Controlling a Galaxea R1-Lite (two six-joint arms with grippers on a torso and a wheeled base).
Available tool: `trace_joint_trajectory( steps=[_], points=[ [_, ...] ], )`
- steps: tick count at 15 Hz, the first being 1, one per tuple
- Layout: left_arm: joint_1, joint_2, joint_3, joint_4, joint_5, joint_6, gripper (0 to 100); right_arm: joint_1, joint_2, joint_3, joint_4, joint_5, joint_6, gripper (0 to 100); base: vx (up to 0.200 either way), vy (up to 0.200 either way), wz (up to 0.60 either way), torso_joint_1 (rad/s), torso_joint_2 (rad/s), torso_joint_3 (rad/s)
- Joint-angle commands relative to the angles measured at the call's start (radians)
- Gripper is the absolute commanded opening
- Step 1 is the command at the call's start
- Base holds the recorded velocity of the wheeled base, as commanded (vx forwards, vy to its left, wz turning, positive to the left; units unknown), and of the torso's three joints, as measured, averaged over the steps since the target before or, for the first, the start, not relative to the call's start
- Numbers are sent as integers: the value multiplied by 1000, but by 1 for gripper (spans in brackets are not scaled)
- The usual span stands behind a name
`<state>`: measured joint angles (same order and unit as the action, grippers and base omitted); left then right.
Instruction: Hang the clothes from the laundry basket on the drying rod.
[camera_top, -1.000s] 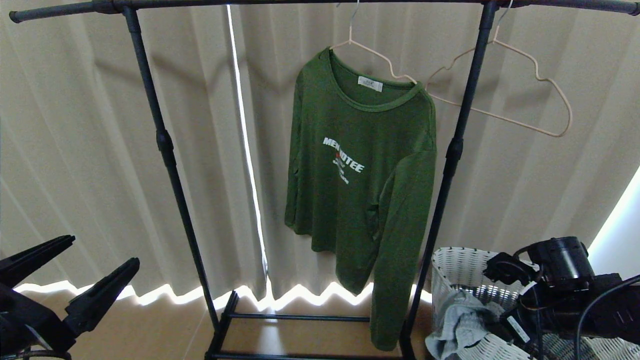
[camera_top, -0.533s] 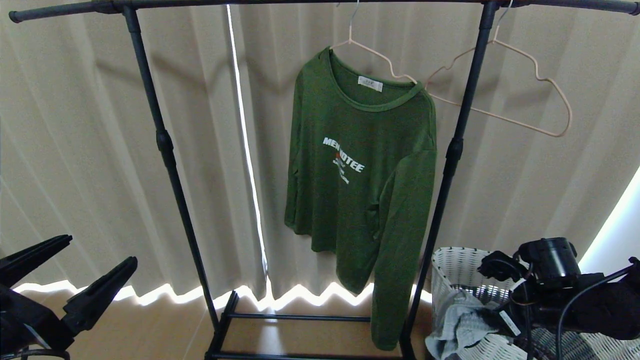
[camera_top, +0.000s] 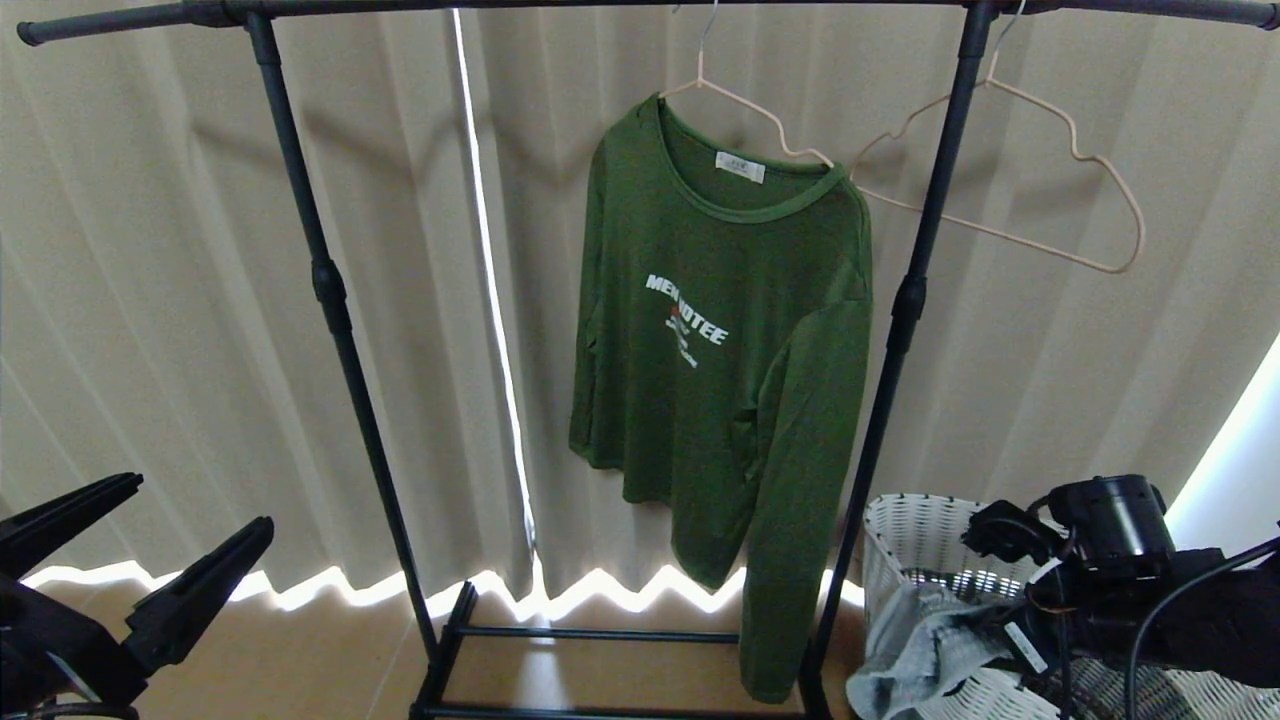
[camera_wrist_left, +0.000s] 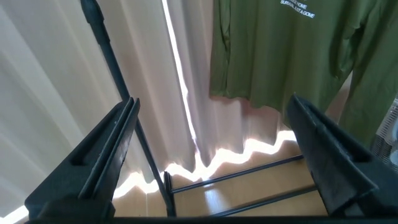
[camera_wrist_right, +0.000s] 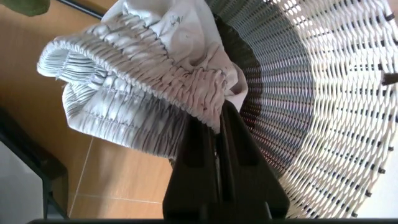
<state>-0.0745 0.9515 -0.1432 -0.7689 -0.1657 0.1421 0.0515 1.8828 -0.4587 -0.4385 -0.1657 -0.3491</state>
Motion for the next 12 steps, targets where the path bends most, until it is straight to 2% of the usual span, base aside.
trace_joint_trajectory(
  steps=[1, 3, 5, 8, 10, 12],
  points=[
    [-7, -31, 14, 3, -1, -1, 100, 19, -143, 32, -2, 20, 2, 0, 0, 0, 0, 0, 0, 0],
    [-28, -22, 27, 2, -5, 1, 100, 48, -244, 40, 0, 69, 2, 0, 0, 0, 0, 0, 0, 0],
    [-105, 32, 14, 2, -5, 5, 100, 67, -326, 15, 1, 77, 1, 0, 0, 0, 0, 0, 0, 0],
    [-186, 139, -70, 3, -5, 19, 100, 134, -398, -57, 12, 88, 1, 0, 0, 0, 0, 0, 0, 0],
    [-214, 231, -138, 3, -6, 33, 100, 214, -444, -144, 15, 95, 1, 0, 0, 0, 0, 0, 0, 0],
    [-265, 277, -157, 3, -6, 40, 100, 272, -459, -218, 23, 103, 7, 0, 0, 0, 0, 0, 0, 0]
  ],
)
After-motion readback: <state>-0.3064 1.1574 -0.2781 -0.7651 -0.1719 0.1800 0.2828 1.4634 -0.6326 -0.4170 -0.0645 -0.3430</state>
